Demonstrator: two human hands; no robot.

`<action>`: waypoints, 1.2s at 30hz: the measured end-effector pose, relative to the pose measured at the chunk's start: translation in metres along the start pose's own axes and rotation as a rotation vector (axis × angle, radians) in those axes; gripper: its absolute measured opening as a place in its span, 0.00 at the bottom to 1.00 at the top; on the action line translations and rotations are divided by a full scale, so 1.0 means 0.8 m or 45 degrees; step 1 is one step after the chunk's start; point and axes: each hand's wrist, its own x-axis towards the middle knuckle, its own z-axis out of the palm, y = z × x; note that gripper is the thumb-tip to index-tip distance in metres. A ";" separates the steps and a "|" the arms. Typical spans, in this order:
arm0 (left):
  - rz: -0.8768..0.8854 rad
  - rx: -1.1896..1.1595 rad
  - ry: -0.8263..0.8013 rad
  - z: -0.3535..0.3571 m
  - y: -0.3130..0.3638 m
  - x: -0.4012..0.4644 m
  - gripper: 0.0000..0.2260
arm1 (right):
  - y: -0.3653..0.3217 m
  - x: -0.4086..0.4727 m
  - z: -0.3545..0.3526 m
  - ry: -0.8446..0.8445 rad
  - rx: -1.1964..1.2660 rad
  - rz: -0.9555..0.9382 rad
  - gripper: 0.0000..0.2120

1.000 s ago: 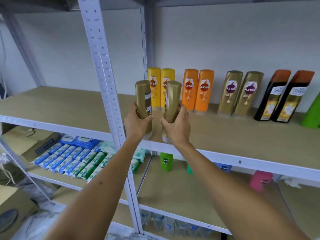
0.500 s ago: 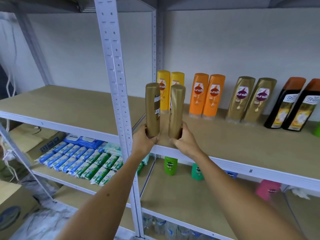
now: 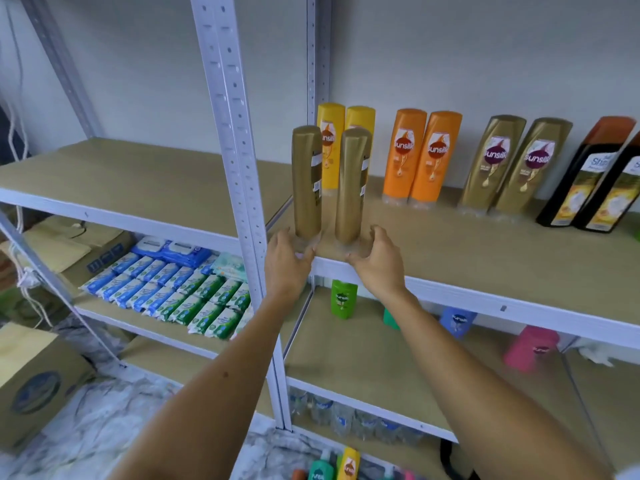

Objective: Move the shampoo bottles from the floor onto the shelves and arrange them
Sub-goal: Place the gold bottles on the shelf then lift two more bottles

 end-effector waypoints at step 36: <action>-0.730 0.271 -1.234 0.514 -0.515 -0.631 0.12 | 0.827 -0.584 0.215 -0.974 -0.281 0.993 0.14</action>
